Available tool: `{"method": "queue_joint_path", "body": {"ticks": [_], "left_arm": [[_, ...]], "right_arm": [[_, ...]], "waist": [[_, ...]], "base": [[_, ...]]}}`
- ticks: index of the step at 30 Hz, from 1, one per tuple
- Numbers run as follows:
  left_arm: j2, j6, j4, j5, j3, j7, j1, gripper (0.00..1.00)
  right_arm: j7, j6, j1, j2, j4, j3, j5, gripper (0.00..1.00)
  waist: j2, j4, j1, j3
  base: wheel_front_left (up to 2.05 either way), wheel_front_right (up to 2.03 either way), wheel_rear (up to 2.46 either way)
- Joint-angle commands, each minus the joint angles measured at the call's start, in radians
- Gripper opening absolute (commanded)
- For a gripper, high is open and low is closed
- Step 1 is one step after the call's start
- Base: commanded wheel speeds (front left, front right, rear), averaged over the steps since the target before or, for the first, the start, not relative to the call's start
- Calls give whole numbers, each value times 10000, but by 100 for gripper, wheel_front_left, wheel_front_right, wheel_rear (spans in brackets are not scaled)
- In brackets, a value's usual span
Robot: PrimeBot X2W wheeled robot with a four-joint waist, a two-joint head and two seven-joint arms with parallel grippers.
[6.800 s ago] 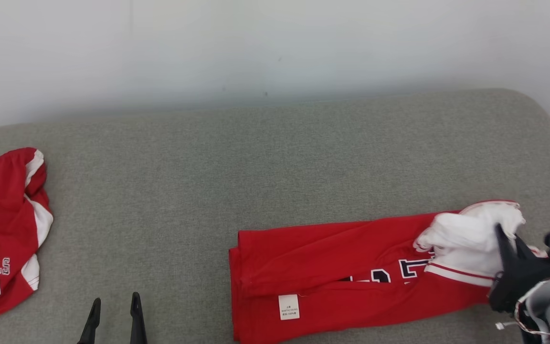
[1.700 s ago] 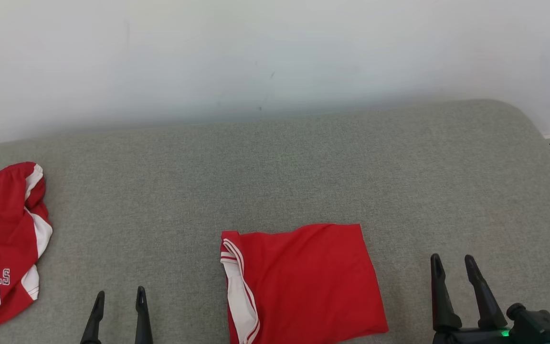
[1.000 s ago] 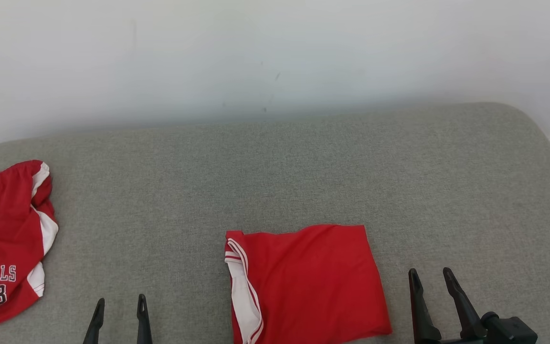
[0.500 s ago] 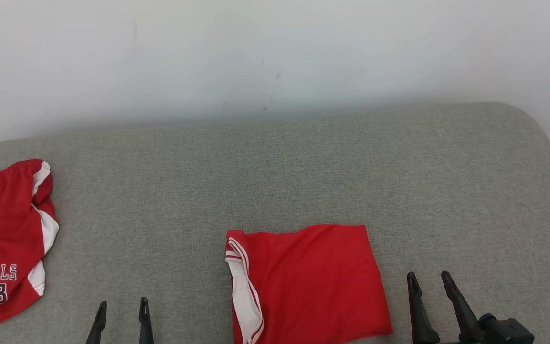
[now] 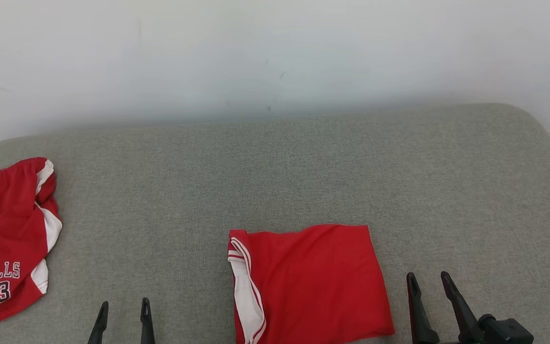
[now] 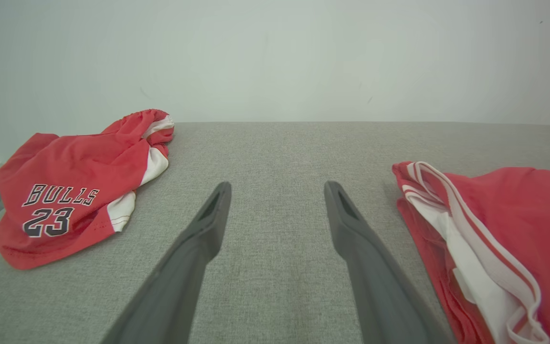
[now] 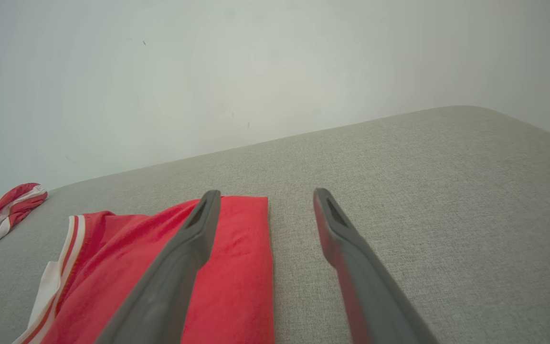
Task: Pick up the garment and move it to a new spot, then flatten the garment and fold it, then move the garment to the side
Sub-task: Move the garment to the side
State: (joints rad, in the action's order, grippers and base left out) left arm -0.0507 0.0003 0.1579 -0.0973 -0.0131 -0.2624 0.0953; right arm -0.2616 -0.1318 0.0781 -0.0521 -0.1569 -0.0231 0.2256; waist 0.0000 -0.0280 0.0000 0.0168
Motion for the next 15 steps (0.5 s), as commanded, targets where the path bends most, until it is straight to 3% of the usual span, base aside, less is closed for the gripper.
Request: {"method": "queue_joint_path", "body": {"ticks": [1,15], "left_arm": [[6,14,29,78,21,-35,-4,100],[6,-63,104,84,32,-35,-66,100]], "right_arm": [[-43,26,25,33,-17,-8,-43,100],[-44,26,66,34,-56,-4,-13,100]], "waist": [[0,4,0,-3],[0,69,0,-42]], "base": [[0,0,0],[0,0,0]]}}
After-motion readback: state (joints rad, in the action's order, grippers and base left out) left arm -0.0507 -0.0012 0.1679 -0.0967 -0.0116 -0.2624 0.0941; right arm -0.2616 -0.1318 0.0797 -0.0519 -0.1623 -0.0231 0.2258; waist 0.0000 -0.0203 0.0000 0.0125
